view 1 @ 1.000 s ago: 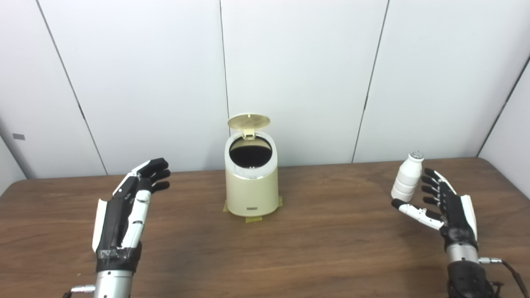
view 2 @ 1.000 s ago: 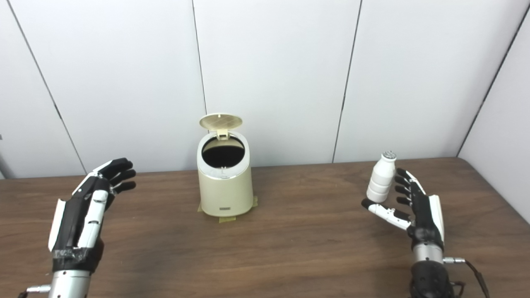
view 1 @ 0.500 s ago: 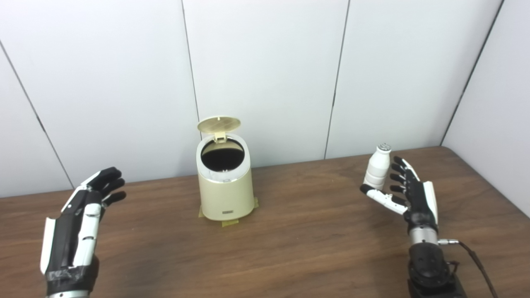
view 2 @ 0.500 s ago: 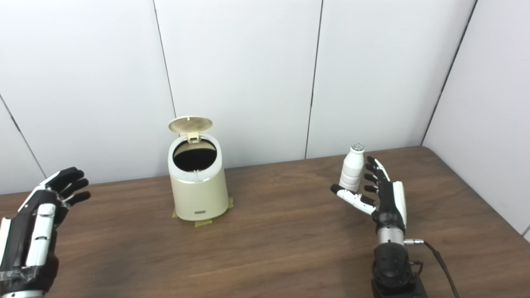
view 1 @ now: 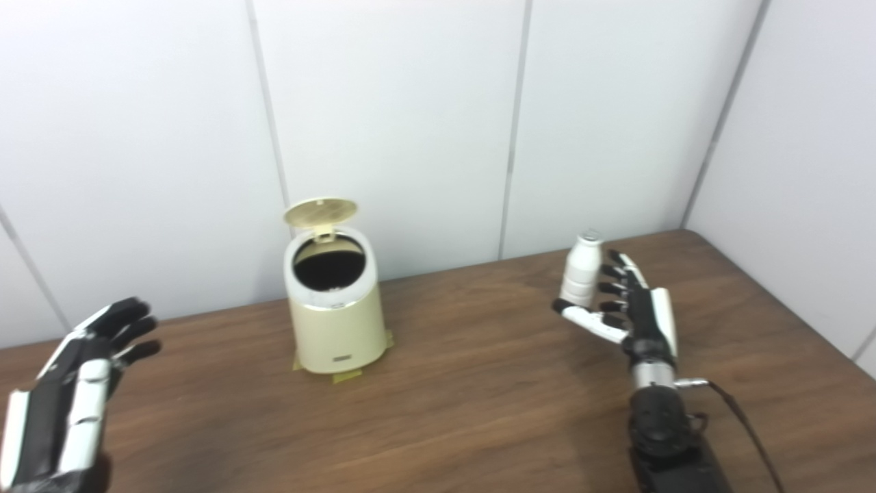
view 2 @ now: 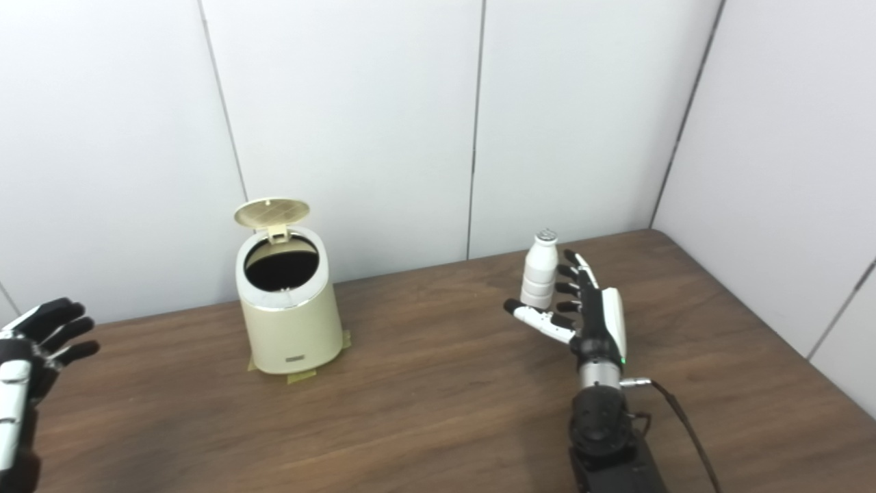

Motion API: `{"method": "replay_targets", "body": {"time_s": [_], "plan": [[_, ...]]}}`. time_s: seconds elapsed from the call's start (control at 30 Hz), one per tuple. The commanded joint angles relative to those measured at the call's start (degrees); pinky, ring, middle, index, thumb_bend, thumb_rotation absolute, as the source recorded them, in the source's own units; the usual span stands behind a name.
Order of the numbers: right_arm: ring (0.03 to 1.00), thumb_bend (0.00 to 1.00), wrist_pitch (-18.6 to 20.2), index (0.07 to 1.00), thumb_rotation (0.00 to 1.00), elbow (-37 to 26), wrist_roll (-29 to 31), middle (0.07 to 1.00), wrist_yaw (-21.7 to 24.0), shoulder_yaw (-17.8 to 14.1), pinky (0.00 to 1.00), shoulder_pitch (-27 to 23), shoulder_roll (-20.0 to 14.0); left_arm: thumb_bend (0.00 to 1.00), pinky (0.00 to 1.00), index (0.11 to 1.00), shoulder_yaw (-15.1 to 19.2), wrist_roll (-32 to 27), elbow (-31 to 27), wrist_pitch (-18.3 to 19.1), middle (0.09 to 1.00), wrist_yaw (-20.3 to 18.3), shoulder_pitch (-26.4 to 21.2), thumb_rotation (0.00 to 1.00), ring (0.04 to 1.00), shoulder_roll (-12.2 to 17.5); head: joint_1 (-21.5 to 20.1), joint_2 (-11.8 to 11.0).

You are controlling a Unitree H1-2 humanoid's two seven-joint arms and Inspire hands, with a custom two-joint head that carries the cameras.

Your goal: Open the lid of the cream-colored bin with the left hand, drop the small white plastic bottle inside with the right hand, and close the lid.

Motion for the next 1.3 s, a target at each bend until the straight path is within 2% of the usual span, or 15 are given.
{"method": "replay_targets", "body": {"time_s": [0.0,0.17,0.27,0.53,0.77,0.87,0.9,0.97,1.0,1.03,1.1,1.13,1.2,1.27], "plan": [[0.81,0.86,-2.23,0.9,0.39,-0.76,-1.02,0.855,-1.72,0.32,0.71,-3.04,-0.47,0.35,0.72,0.773,0.65,-1.84,0.19,-2.17,0.785,-0.92,-2.24,0.75,0.78,0.96,-0.27,-0.08],[0.798,0.88,-1.54,0.888,0.4,-0.41,-1.93,0.848,-2.94,0.64,0.69,-3.4,-0.16,0.32,0.7,0.76,1.11,-2.63,1.26,-2.29,0.767,-1.47,-2.34,0.73,0.76,1.41,-0.58,-0.12],[0.802,0.87,-1.35,0.89,0.4,-0.54,-1.88,0.849,-3.26,0.6,0.7,-3.41,-0.16,0.33,0.69,0.759,1.26,-2.66,1.46,-2.74,0.765,-1.77,-2.35,0.71,0.752,1.44,-0.78,-0.04],[0.78,0.91,-1.82,0.879,0.42,0.63,-2.03,0.838,-3.98,0.6,0.67,-3.99,-0.83,0.33,0.67,0.754,1.48,-2.73,1.22,-2.6,0.762,-2.27,-2.16,0.73,0.745,1.63,-1.07,0.06],[0.824,0.91,-2.09,0.897,0.39,1.83,-0.39,0.871,-3.9,-0.14,0.71,-5.3,-0.9,0.3,0.65,0.746,1.77,-2.06,0.37,-1.98,0.756,-1.61,-2.09,0.72,0.734,1.46,-1.47,0.23],[0.795,0.91,-1.62,0.899,0.38,2.32,0.19,0.86,-4.14,-0.65,0.65,-6.07,-0.89,0.29,0.65,0.747,1.86,-2.62,0.49,-2.21,0.755,-2.07,-2.13,0.73,0.73,1.75,-1.47,0.23],[0.71,0.91,-1.43,0.9,0.38,2.45,0.26,0.842,-4.24,-0.78,0.57,-6.32,-0.9,0.3,0.65,0.749,1.85,-2.52,0.49,-2.19,0.757,-2.16,-2.12,0.73,0.732,1.87,-1.47,0.23],[0.644,0.89,-1.5,0.894,0.36,2.92,0.54,0.823,-4.37,-1.04,0.49,-6.89,-0.95,0.31,0.65,0.749,1.87,-2.57,0.29,-1.82,0.758,-2.21,-2.06,0.74,0.734,1.98,-1.51,0.25],[0.655,0.88,-1.28,0.89,0.36,3.14,0.42,0.823,-4.42,-1.04,0.49,-7.21,-1.08,0.31,0.65,0.749,1.84,-2.52,0.05,-1.64,0.758,-2.1,-2.02,0.73,0.734,1.89,-1.51,0.25],[0.76,0.88,-1.12,0.884,0.35,3.43,0.3,0.845,-4.49,-1.03,0.62,-7.55,-1.22,0.3,0.65,0.747,1.81,-2.5,-0.13,-1.51,0.757,-2.02,-1.99,0.73,0.733,1.81,-1.51,0.25],[0.804,0.87,-1.04,0.887,0.34,4.51,-0.32,0.863,-4.8,-0.78,0.68,-8.33,-1.73,0.3,0.65,0.746,1.78,-2.42,-0.22,-1.58,0.756,-1.98,-1.88,0.73,0.731,1.77,-1.58,0.33],[0.819,0.86,-0.97,0.889,0.33,5.05,-0.51,0.871,-4.99,-0.75,0.7,-8.71,-1.9,0.29,0.64,0.744,1.78,-2.46,-0.18,-1.69,0.754,-2.0,-1.85,0.73,0.728,1.73,-1.66,0.3],[0.79,0.86,-0.95,0.887,0.33,6.39,-0.72,0.849,-5.24,-0.67,0.66,-9.51,-2.33,0.29,0.64,0.741,1.76,-2.53,0.1,-2.13,0.749,-2.16,-1.91,0.73,0.724,1.75,-1.66,0.3],[0.823,0.85,-1.38,0.888,0.32,8.11,-0.79,0.866,-5.58,-0.59,0.7,-10.32,-2.81,0.3,0.63,0.739,1.77,-2.61,0.16,-2.28,0.748,-2.19,-1.95,0.73,0.724,1.71,-1.66,0.3]]}}
